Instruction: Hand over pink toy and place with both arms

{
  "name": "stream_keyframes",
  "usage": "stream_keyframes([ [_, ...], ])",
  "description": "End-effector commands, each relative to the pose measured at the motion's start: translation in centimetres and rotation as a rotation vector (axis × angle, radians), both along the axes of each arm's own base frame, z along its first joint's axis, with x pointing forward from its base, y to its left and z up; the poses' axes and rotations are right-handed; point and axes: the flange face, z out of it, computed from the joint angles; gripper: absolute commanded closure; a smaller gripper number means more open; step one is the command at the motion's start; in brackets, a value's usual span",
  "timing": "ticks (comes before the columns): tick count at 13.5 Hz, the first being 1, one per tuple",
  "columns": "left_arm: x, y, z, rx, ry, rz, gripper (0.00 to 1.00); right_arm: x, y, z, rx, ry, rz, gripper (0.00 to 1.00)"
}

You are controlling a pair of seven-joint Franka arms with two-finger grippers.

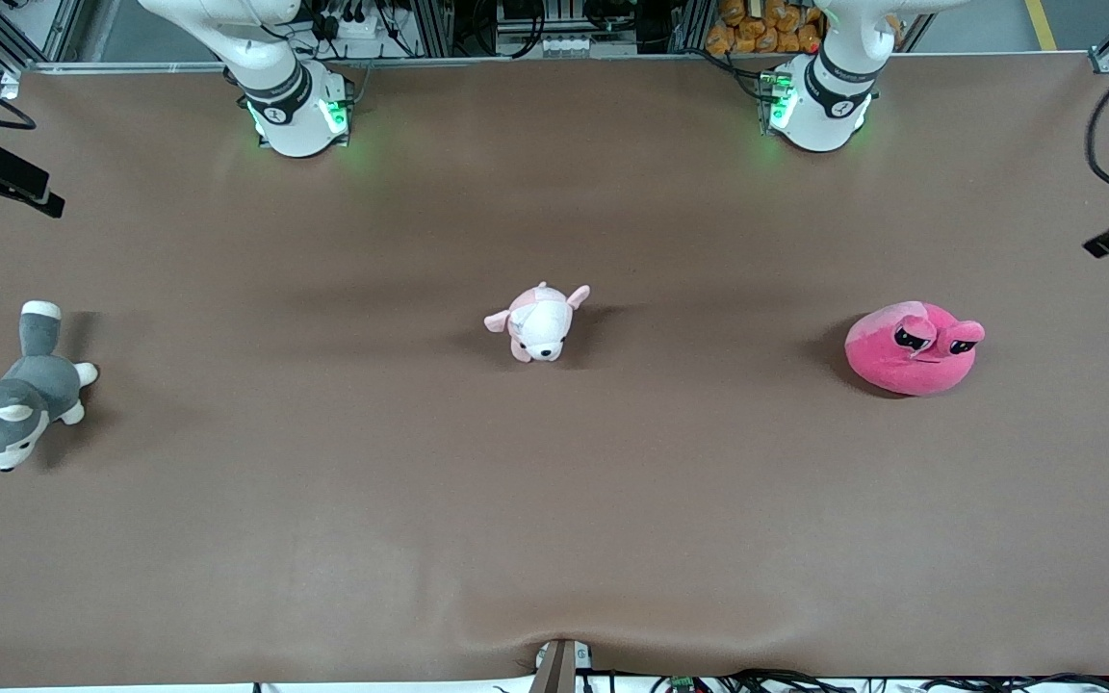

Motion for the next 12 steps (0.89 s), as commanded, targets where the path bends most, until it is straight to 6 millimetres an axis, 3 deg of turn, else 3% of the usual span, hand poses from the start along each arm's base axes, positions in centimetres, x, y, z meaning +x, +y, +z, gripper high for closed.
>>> stream_keyframes([
  [1, 0.9, 2.4, -1.9, 0.000, 0.042, 0.098, 0.00, 0.0, -0.3, 0.1, 0.014, 0.002, -0.015, 0.00],
  [4, 1.3, 5.9, -6.9, -0.055, 0.073, 0.377, 0.00, 0.0, -0.3, 0.1, 0.014, 0.002, -0.015, 0.00],
  [6, 1.5, 6.7, -8.9, -0.075, 0.051, 0.496, 0.00, -0.1, -0.3, 0.2, 0.014, 0.001, -0.015, 0.00],
  [9, 1.8, 5.6, -10.1, -0.130, 0.033, 0.728, 0.00, -0.1, -0.3, 0.2, 0.014, 0.001, -0.016, 0.00],
  [12, 1.5, 4.6, -11.7, -0.200, 0.042, 0.849, 0.00, -0.1, -0.3, 0.2, 0.014, 0.001, -0.016, 0.00],
])
